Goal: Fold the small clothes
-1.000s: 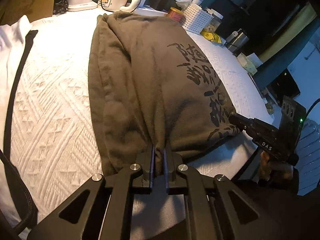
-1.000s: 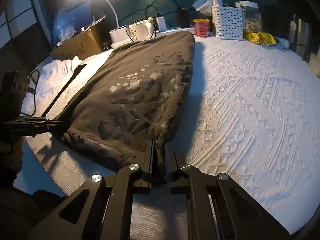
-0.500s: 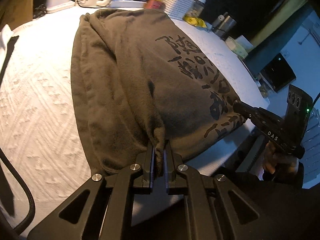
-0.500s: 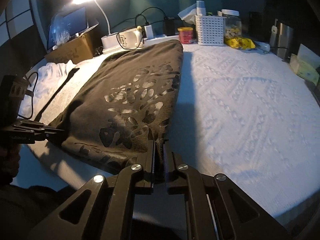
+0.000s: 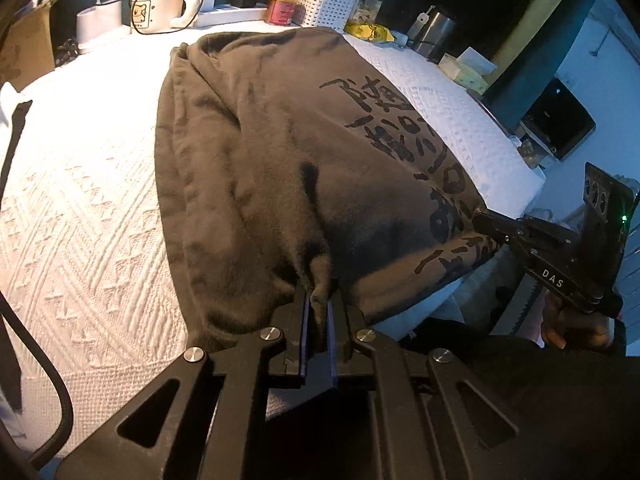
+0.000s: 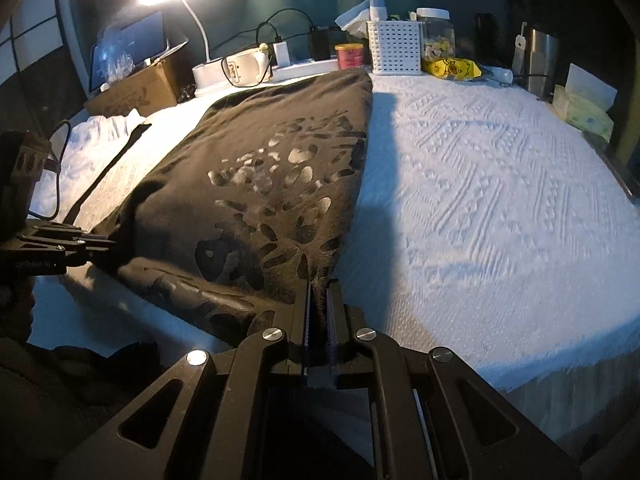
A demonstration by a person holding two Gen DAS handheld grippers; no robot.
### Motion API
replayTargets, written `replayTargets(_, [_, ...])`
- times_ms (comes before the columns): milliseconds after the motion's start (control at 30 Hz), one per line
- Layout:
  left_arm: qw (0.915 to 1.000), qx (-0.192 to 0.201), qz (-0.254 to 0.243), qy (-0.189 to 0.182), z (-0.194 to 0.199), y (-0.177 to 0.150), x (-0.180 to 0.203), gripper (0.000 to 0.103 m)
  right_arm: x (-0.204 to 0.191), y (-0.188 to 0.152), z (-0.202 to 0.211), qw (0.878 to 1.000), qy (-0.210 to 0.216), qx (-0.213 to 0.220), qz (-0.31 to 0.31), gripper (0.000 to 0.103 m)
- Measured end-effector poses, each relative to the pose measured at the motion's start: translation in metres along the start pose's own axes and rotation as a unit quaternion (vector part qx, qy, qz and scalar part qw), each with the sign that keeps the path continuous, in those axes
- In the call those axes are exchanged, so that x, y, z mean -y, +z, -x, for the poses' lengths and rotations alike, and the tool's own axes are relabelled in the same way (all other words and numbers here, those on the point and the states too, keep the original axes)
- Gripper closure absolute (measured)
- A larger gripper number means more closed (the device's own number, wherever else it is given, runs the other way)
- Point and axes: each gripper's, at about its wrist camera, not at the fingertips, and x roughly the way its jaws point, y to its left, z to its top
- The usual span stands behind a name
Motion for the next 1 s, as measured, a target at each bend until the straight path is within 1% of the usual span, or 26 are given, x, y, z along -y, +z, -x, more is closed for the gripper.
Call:
replayTargets(100, [0.9999, 0.014, -0.003, 0.009, 0.004, -0.007, -0.002, 0.097, -0.003, -0.001, -0.001, 1.000, -0.007, -0.001, 0.007, 0.095])
replayTargets(233, [0.9987, 0.029, -0.017, 0.038, 0.008, -0.016, 0.005, 0.095, -0.007, -0.001, -0.003, 1.000, -0.015, -0.004, 0.020, 0.095])
replayTargets(400, [0.9990, 0.020, -0.013, 0.037, 0.012, -0.015, 0.001, 0.094, -0.007, -0.001, -0.002, 1.000, -0.012, -0.014, 0.023, 0.094])
replayTargets(500, [0.9988, 0.006, -0.020, 0.044, 0.012, -0.011, 0.003, 0.093, -0.005, 0.002, -0.003, 0.999, -0.006, -0.028, 0.017, 0.094])
replayTargets(567, [0.9973, -0.004, -0.028, 0.068, 0.015, -0.008, 0.007, 0.092, -0.003, 0.005, -0.002, 0.999, -0.001, -0.040, 0.011, 0.094])
replayTargets(633, [0.9956, -0.003, -0.040, 0.085, 0.020, -0.003, 0.013, 0.092, -0.003, 0.009, -0.001, 0.998, 0.000, -0.056, 0.005, 0.094])
replayTargets(733, [0.9945, 0.006, -0.042, 0.096, 0.028, 0.007, 0.014, 0.091, -0.006, 0.019, 0.002, 0.998, 0.003, -0.069, 0.008, 0.093])
replayTargets(767, [0.9945, 0.009, -0.037, 0.098, 0.029, 0.010, 0.011, 0.091, -0.005, 0.022, 0.003, 0.998, 0.007, -0.068, 0.008, 0.090])
replayTargets(833, [0.9945, 0.010, -0.026, 0.101, 0.031, 0.014, 0.006, 0.091, -0.003, 0.027, 0.005, 0.998, 0.013, -0.066, 0.006, 0.078])
replayTargets(900, [0.9940, 0.009, -0.018, 0.107, 0.032, 0.018, 0.002, 0.091, 0.002, 0.034, 0.007, 0.998, 0.011, -0.061, 0.006, 0.053])
replayTargets(933, [0.9937, 0.010, -0.014, 0.111, 0.034, 0.022, 0.001, 0.091, 0.005, 0.036, 0.008, 0.998, 0.010, -0.061, 0.007, 0.051])
replayTargets(1000, [0.9937, 0.011, -0.008, 0.111, 0.036, 0.025, -0.002, 0.091, 0.009, 0.043, 0.008, 0.998, 0.007, -0.062, 0.015, 0.049])
